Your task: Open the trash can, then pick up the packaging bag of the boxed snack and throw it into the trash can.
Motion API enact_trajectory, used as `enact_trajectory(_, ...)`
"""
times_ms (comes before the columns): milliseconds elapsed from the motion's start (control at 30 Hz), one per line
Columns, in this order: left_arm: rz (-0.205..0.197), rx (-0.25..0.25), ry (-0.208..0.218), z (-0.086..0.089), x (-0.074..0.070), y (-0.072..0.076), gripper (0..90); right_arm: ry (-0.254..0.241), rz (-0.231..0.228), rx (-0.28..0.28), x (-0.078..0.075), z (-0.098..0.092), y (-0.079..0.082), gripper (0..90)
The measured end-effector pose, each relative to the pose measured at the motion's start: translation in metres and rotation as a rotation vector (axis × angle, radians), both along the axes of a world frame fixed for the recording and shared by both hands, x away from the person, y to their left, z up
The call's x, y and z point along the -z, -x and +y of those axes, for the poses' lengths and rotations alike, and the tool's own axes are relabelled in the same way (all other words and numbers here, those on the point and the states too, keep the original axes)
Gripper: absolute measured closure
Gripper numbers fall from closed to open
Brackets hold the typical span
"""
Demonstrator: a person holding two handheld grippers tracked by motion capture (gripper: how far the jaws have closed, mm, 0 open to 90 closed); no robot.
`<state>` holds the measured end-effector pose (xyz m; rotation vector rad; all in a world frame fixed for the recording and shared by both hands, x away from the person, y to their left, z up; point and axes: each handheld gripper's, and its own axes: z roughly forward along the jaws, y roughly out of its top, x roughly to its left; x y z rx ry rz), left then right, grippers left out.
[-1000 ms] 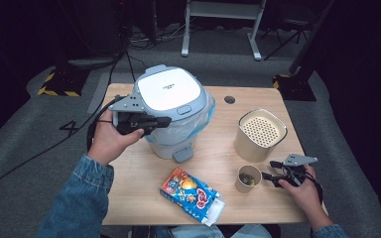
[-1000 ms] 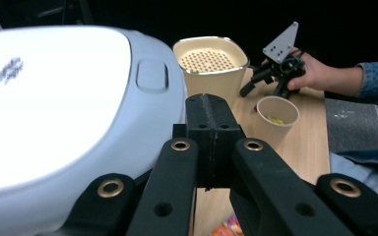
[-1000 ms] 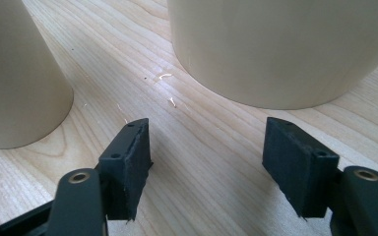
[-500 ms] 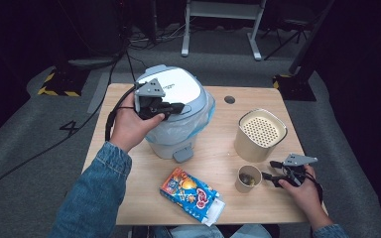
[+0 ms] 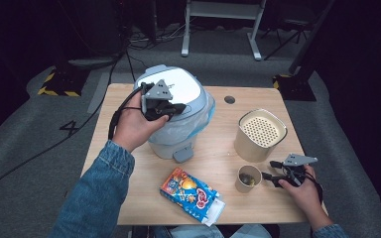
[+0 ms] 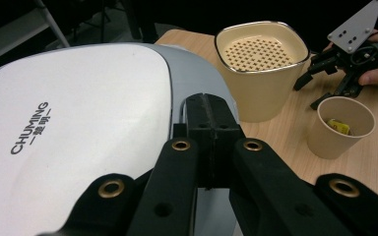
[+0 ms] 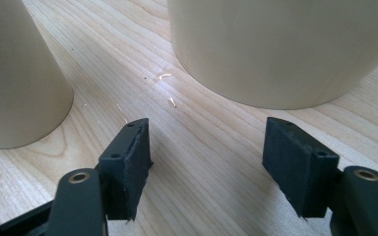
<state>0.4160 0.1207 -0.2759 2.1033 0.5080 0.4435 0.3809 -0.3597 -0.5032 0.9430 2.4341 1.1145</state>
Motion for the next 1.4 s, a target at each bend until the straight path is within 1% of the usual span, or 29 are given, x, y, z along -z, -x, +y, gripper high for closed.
enact_trajectory(67, -0.001, 0.003, 0.001, 0.0, 0.0, 0.0, 90.0, 0.0, 0.0, 0.001, 0.0, 0.0, 0.0, 35.5)
enact_trajectory(100, 0.0, 0.004, 0.009, 0.001, 0.001, 0.0, 90.0, -0.001, 0.0, 0.002, 0.0, 0.0, 0.0, 35.5)
enact_trajectory(333, -0.015, 0.004, 0.0, 0.001, 0.002, 0.001, 90.0, 0.0, 0.001, 0.003, 0.0, 0.0, 0.0, 35.5)
enact_trajectory(367, -0.009, 0.008, 0.006, 0.001, 0.003, 0.001, 90.0, 0.0, 0.0, 0.003, 0.0, 0.0, 0.0, 35.4)
enact_trajectory(400, 0.003, 0.014, 0.025, 0.001, 0.003, 0.001, 90.0, 0.0, 0.0, 0.003, 0.0, 0.0, 0.0, 35.4)
enact_trajectory(433, -0.002, 0.015, 0.043, 0.001, 0.004, 0.001, 90.0, -0.001, 0.002, 0.004, 0.0, 0.0, 0.0, 35.5)
enact_trajectory(467, -0.013, 0.012, 0.042, 0.002, 0.005, 0.002, 90.0, -0.002, 0.003, 0.009, 0.0, 0.001, 0.0, 35.4)
enact_trajectory(500, 0.008, -0.008, 0.078, 0.002, 0.005, 0.005, 78.8, -0.001, 0.002, 0.016, 0.0, 0.001, 0.0, 35.3)
enact_trajectory(533, 0.005, -0.012, 0.094, 0.003, 0.006, 0.006, 71.4, -0.001, 0.003, 0.017, 0.0, 0.001, 0.001, 35.0)
enact_trajectory(567, 0.005, -0.012, 0.094, 0.003, 0.006, 0.006, 66.9, -0.001, 0.003, 0.017, 0.0, 0.001, 0.001, 35.0)
enact_trajectory(633, 0.008, 0.002, 0.109, 0.004, 0.005, 0.011, 65.3, -0.004, 0.016, 0.015, -0.001, 0.002, 0.001, 30.4)
enact_trajectory(667, 0.013, 0.019, 0.121, 0.006, 0.004, 0.014, 60.3, -0.019, 0.03, 0.015, -0.004, 0.002, 0.002, 31.6)
enact_trajectory(700, 0.018, 0.054, 0.138, 0.01, 0.004, 0.022, 57.8, -0.029, 0.027, 0.024, -0.007, 0.001, 0.004, 31.7)
enact_trajectory(733, 0.018, 0.054, 0.138, 0.01, 0.004, 0.022, 55.4, -0.042, 0.02, 0.034, -0.011, 0.001, 0.005, 32.0)
enact_trajectory(767, 0.013, 0.066, 0.137, 0.012, 0.004, 0.026, 55.4, -0.042, 0.02, 0.034, -0.011, 0.001, 0.005, 32.0)
enact_trajectory(833, 0.009, 0.086, 0.132, 0.018, 0.004, 0.033, 52.7, -0.07, 0.018, 0.044, -0.019, -0.001, 0.008, 33.3)
enact_trajectory(867, 0.011, 0.091, 0.129, 0.021, 0.005, 0.036, 49.1, -0.066, 0.018, 0.045, -0.028, -0.002, 0.011, 33.3)
enact_trajectory(900, 0.007, 0.095, 0.123, 0.024, 0.007, 0.04, 49.1, -0.066, 0.018, 0.045, -0.028, -0.002, 0.011, 33.3)
enact_trajectory(967, -0.007, 0.109, 0.115, 0.03, 0.011, 0.047, 45.1, -0.066, 0.011, 0.043, -0.036, -0.002, 0.014, 33.9)
enact_trajectory(1000, -0.011, 0.112, 0.118, 0.033, 0.013, 0.05, 42.7, -0.071, 0.009, 0.044, -0.04, -0.002, 0.016, 34.2)
enact_trajectory(1033, -0.006, 0.104, 0.127, 0.04, 0.019, 0.056, 40.2, -0.088, 0.0, 0.04, -0.047, -0.001, 0.02, 34.1)
enact_trajectory(1067, -0.006, 0.104, 0.127, 0.04, 0.019, 0.056, 39.4, -0.088, 0.0, 0.04, -0.047, -0.001, 0.02, 34.1)
enact_trajectory(1100, -0.004, 0.093, 0.127, 0.043, 0.023, 0.059, 39.4, -0.095, -0.001, 0.036, -0.051, -0.001, 0.021, 34.1)
enact_trajectory(1133, -0.009, 0.066, 0.119, 0.049, 0.03, 0.064, 37.9, -0.101, -0.01, 0.031, -0.057, 0.0, 0.023, 34.1)
enact_trajectory(1167, -0.009, 0.066, 0.119, 0.049, 0.03, 0.064, 37.6, -0.101, -0.01, 0.031, -0.057, 0.0, 0.023, 34.1)
enact_trajectory(1200, -0.011, 0.042, 0.107, 0.055, 0.039, 0.069, 37.0, -0.104, -0.023, 0.022, -0.064, 0.001, 0.024, 34.0)
enact_trajectory(1233, -0.011, 0.042, 0.107, 0.055, 0.039, 0.069, 36.1, -0.104, -0.023, 0.022, -0.064, 0.001, 0.024, 34.0)
enact_trajectory(1333, -0.008, 0.019, 0.106, 0.064, 0.051, 0.076, 35.1, -0.12, -0.043, 0.0, -0.078, 0.007, 0.03, 34.1)
enact_trajectory(1400, 0.0, 0.009, 0.112, 0.069, 0.06, 0.08, 35.0, -0.122, -0.051, -0.006, -0.082, 0.009, 0.032, 34.2)
